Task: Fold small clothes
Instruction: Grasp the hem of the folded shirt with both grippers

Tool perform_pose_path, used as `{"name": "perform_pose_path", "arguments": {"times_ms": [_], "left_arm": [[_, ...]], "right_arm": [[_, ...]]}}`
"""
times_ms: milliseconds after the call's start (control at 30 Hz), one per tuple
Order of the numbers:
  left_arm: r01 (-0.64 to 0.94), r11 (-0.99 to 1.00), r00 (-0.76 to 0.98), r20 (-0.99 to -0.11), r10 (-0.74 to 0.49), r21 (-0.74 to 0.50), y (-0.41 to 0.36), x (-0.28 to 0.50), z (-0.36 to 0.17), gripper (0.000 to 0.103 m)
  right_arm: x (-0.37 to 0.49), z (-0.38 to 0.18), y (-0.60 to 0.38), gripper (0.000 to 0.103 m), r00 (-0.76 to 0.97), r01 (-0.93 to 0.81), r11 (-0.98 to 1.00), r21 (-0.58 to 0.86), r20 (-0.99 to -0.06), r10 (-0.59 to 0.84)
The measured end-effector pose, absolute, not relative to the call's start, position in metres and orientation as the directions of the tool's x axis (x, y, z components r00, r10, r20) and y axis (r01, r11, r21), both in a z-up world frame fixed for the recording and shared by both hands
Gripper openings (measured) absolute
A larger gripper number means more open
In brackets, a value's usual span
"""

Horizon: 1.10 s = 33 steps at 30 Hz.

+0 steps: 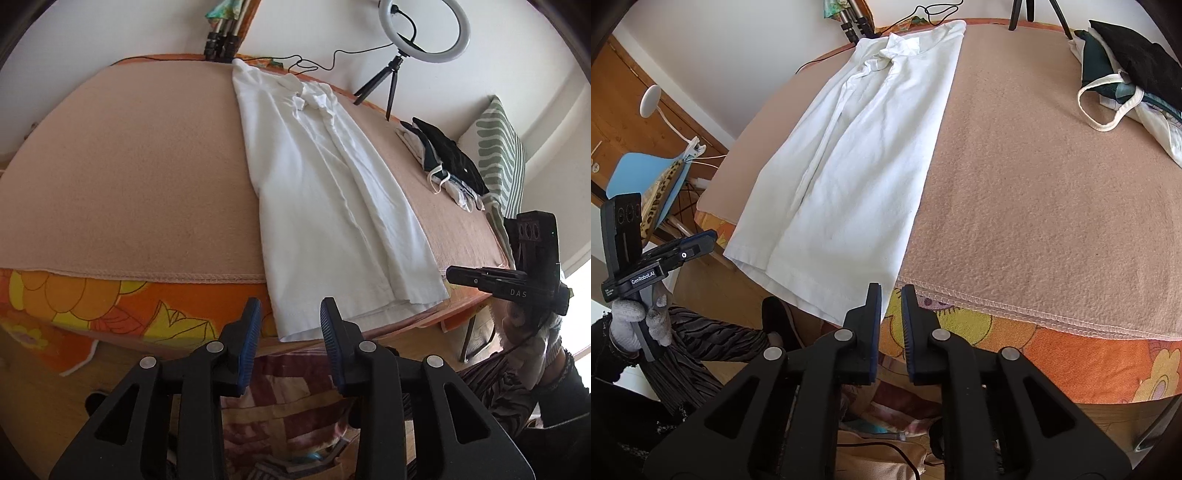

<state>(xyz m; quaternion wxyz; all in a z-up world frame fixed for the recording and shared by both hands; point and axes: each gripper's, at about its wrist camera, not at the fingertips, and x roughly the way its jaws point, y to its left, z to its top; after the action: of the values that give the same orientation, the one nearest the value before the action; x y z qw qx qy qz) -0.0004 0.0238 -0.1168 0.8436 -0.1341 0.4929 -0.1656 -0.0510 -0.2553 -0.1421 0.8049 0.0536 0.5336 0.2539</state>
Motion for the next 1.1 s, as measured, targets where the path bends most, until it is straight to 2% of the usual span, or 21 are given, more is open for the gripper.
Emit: {"name": "perform_pose_path", "arguments": {"times_ms": [33,67,367,500,633,700,733,900,1100], "left_arm": [[0.134,0.904,0.448,-0.789,-0.421,-0.407,0.025,0.000,-0.121,0.031],[0.129,0.899,0.438,-0.790,-0.430,-0.418,0.025,0.001,-0.125,0.031],[0.135,0.883,0.401,-0.789,-0.464,-0.450,0.020,0.006,-0.132,0.031],[0.169,0.883,0.402,-0.788,-0.467,-0.438,0.013,0.009,-0.132,0.027],[0.139,0.871,0.400,-0.778,-0.485,-0.471,0.019,0.013,-0.138,0.008],[0.135,0.863,0.401,-0.770,-0.496,-0.486,0.021,0.014,-0.139,0.006],[0.132,0.859,0.401,-0.766,-0.502,-0.494,0.021,0.015,-0.140,0.004],[0.129,0.822,0.421,-0.720,-0.551,-0.554,0.024,0.014,-0.131,0.003],[0.134,0.783,0.453,-0.665,-0.594,-0.607,0.027,0.020,-0.115,0.003]], "right_arm": [[-0.051,-0.143,-0.254,0.028,0.301,-0.351,0.865,0.357,-0.832,0.466],[-0.051,-0.144,-0.253,0.031,0.298,-0.352,0.864,0.359,-0.833,0.467],[-0.048,-0.151,-0.255,0.032,0.277,-0.337,0.856,0.392,-0.828,0.488],[-0.049,-0.151,-0.253,0.032,0.278,-0.343,0.852,0.396,-0.823,0.495],[-0.051,-0.150,-0.247,0.031,0.279,-0.364,0.847,0.387,-0.823,0.495],[-0.051,-0.150,-0.243,0.024,0.285,-0.375,0.849,0.371,-0.826,0.487],[-0.050,-0.152,-0.241,0.008,0.270,-0.377,0.844,0.382,-0.826,0.494],[-0.047,-0.153,-0.249,0.005,0.250,-0.332,0.821,0.464,-0.796,0.551],[-0.039,-0.136,-0.272,0.004,0.286,-0.255,0.748,0.613,-0.691,0.664]]}}
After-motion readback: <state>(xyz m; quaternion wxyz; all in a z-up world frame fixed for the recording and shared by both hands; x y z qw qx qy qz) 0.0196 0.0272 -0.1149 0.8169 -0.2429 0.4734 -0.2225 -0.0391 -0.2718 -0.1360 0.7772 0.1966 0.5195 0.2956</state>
